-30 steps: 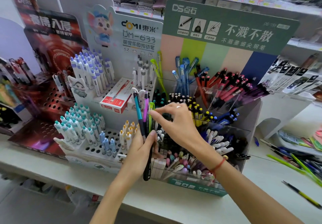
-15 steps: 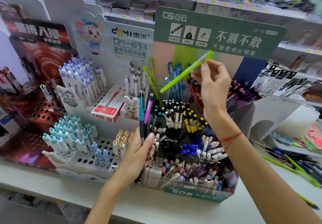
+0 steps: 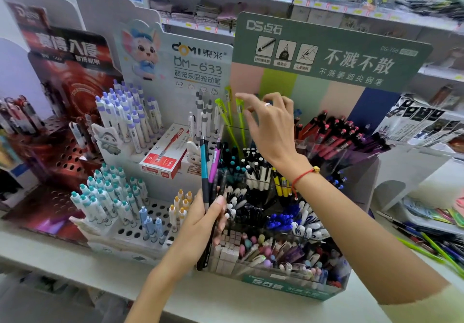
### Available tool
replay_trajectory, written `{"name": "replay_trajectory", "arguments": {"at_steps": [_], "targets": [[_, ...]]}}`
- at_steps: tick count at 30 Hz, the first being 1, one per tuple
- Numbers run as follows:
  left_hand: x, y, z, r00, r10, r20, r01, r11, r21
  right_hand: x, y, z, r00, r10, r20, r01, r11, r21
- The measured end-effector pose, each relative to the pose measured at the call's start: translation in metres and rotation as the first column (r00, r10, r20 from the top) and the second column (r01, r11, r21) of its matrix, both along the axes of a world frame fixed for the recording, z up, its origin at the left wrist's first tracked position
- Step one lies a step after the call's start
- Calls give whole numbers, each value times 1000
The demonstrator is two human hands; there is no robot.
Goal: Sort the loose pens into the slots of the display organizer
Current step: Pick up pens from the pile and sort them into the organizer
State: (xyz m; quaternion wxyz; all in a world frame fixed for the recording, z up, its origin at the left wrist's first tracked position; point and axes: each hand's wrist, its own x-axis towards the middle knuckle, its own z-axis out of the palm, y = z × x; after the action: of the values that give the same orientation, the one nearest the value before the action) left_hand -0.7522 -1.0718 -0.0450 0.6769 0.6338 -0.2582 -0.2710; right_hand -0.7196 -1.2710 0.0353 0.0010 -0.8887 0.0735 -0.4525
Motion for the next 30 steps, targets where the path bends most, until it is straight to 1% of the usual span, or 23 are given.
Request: {"name": "replay_trajectory", "arguments": {"at_steps": [2, 4, 5, 7, 8, 9, 10, 11, 12, 13, 14, 16, 17, 18, 19, 20, 22, 23, 24, 25, 26, 28, 30], "targets": [[0, -1, 1, 1000, -1, -4, 1, 1000, -2, -1, -2, 1, 999, -35, -19, 32, 993, -112], [-2, -2, 2, 1000, -9, -5, 9, 1000, -1, -3, 1, 6, 998, -62, -17, 59, 986, -157], [-2, -2, 2, 1000, -11, 2, 11, 1000, 1, -6, 5, 9, 998, -57, 4, 57, 986, -154], [-5, -3, 4, 999, -26, 24, 26, 1000, -14, -16, 20, 13, 998, 11, 56, -6, 996, -90], [-6, -3, 5, 999, -46, 26, 47, 998, -34, -23, 30, 12, 998, 52, 36, -51, 998, -26], [-8, -3, 7, 997, -74, 23, 75, 996, -48, -29, 39, 9, 995, 91, -40, -88, 994, 69], [-9, -4, 7, 994, -105, 22, 106, 993, -48, -36, 46, 8, 979, 133, -154, -102, 975, 198], [-10, -4, 7, 991, -135, 22, 136, 990, -38, -41, 50, 4, 947, 192, -259, -93, 933, 349], [-11, -4, 7, 987, -162, 22, 163, 986, -25, -45, 52, 2, 911, 259, -322, -73, 868, 491], [-12, -4, 6, 982, -185, 24, 185, 983, -13, -48, 51, 2, 889, 313, -333, -53, 794, 606], [-13, -3, 5, 979, -204, 30, 204, 979, -4, -50, 48, 2, 886, 347, -308, -38, 715, 698], [-16, -2, 3, 972, -230, 46, 230, 973, 10, -55, 40, 4, 881, 411, -235, -13, 517, 856], [-17, -2, 3, 969, -241, 56, 240, 971, 23, -57, 37, 5, 866, 456, -205, -6, 419, 908], [-18, -2, 2, 965, -252, 66, 250, 967, 44, -60, 34, 4, 853, 487, -186, -5, 364, 931], [-19, -2, 2, 962, -263, 75, 258, 964, 68, -62, 31, 4, 857, 488, -164, -16, 344, 939], [-19, -2, 1, 958, -275, 83, 267, 959, 92, -65, 29, 4, 882, 459, -108, -54, 325, 944], [-21, 0, -1, 950, -297, 92, 286, 951, 119, -68, 25, 7, 951, 286, 115, -202, 298, 933], [-21, 2, -2, 950, -300, 88, 289, 950, 121, -70, 22, 10, 955, 173, 242, -288, 328, 900], [-22, 4, -3, 955, -287, 73, 278, 953, 119, -72, 19, 13, 935, 83, 344, -348, 396, 850], [-22, 6, -3, 965, -259, 51, 252, 961, 113, -73, 18, 16, 912, 38, 408, -374, 485, 791], [-22, 8, -4, 976, -218, 23, 215, 971, 105, -73, 17, 18, 896, 31, 443, -381, 566, 731], [-22, 11, -4, 992, -118, -41, 121, 990, 78, -69, 19, 16, 891, 70, 448, -373, 675, 637], [-23, 14, -5, 994, -27, -108, 30, 999, 31, -60, 21, 7, 922, 128, 364, -323, 772, 547]]}}
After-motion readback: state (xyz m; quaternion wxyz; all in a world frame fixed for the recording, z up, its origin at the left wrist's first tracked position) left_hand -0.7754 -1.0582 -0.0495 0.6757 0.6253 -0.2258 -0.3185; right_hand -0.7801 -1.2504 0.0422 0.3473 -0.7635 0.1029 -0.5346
